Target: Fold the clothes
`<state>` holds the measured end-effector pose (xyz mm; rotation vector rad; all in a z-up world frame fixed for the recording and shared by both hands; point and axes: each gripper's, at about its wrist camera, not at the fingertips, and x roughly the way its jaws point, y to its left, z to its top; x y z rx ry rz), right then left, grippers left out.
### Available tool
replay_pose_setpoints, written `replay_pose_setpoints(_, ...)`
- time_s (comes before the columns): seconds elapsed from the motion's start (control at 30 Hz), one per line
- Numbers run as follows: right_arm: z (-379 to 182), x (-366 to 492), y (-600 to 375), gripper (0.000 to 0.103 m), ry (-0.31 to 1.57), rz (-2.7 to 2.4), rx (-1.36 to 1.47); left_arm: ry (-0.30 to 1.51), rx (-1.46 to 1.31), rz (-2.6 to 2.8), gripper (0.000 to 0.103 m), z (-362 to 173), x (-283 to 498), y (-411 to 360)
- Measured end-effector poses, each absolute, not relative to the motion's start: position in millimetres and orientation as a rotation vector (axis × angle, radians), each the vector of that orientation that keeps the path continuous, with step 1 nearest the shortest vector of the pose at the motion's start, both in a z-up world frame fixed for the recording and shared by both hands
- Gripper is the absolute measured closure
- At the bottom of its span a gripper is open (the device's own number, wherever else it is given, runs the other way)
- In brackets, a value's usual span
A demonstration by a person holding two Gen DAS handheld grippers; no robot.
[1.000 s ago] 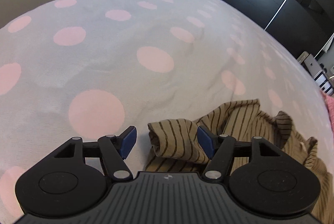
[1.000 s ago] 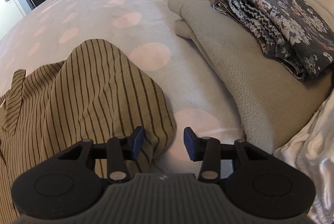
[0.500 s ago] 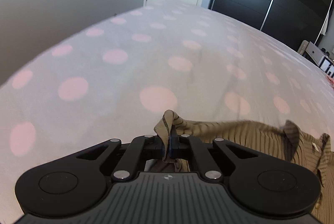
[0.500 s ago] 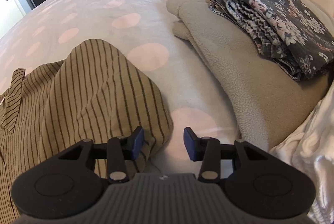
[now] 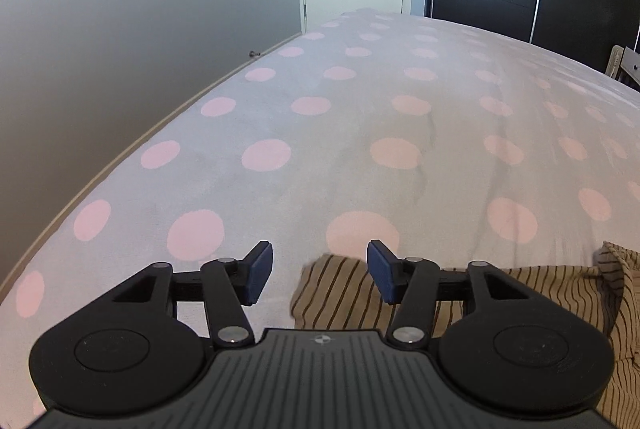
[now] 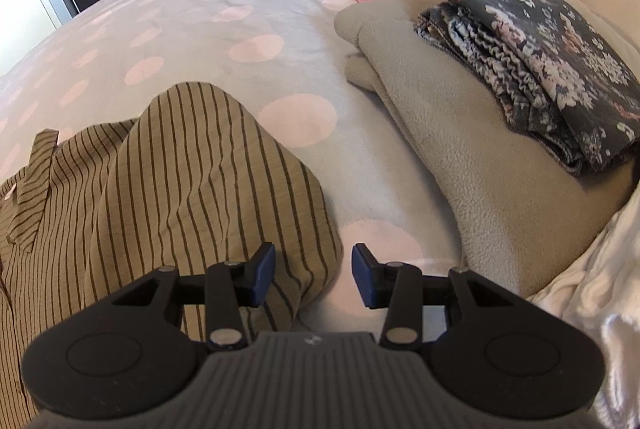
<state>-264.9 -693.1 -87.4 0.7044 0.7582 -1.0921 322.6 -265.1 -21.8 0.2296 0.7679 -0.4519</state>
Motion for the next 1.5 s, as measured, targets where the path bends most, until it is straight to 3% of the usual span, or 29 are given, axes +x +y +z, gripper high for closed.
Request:
replay_pose_setpoints(0.4, -107, -285, -729, 0.049, 0.625, -1.057, 0.977, 0.865, 0.194, -0.575, 0.052, -10, 222, -243)
replay_pose_setpoints(0.47, -112, -278, -729, 0.056, 0.638, -1.032, 0.986, 0.897, 0.211, -0.594, 0.053, -11, 202, -242)
replay_pose_setpoints(0.5, -112, -274, -727, 0.067, 0.649, -1.034, 0.971, 0.907, 0.222, -0.604, 0.052, -11, 195, -242)
replay_pose_setpoints(0.53, -112, -270, -725, 0.088, 0.659, -1.036, 0.956, 0.913, 0.238, -0.61, 0.052, -10, 186, -243)
replay_pose_setpoints(0.63, -98, -260, -717, 0.101, 0.657, -1.045, 0.861, 0.911, 0.297, -0.635, 0.053, -2, 164, -245)
replay_pose_setpoints(0.97, -29, -172, -636, 0.101, 0.652, -0.884, 0.402, 0.923, 0.354, -0.637, 0.053, -5, 162, -243)
replay_pose_setpoints(1.0, -28, -161, -627, 0.098, 0.673, -0.836, 0.379, 0.927, 0.352, -0.633, 0.052, -6, 163, -242)
replay_pose_setpoints(1.07, -28, -140, -612, 0.09, 0.728, -0.749, 0.36, 0.938, 0.346, -0.627, 0.053, -8, 166, -240)
replay_pose_setpoints(1.1, -28, -134, -607, 0.077, 0.742, -0.727, 0.356, 0.94, 0.345, -0.625, 0.053, -9, 167, -239)
replay_pose_setpoints(1.13, -28, -130, -603, 0.073, 0.744, -0.712, 0.354, 0.942, 0.348, -0.623, 0.053, -10, 168, -238)
replay_pose_setpoints(1.5, -13, -173, -651, 0.072, 0.59, -0.875, 0.543, 0.999, 0.337, -0.565, 0.052, -26, 183, -239)
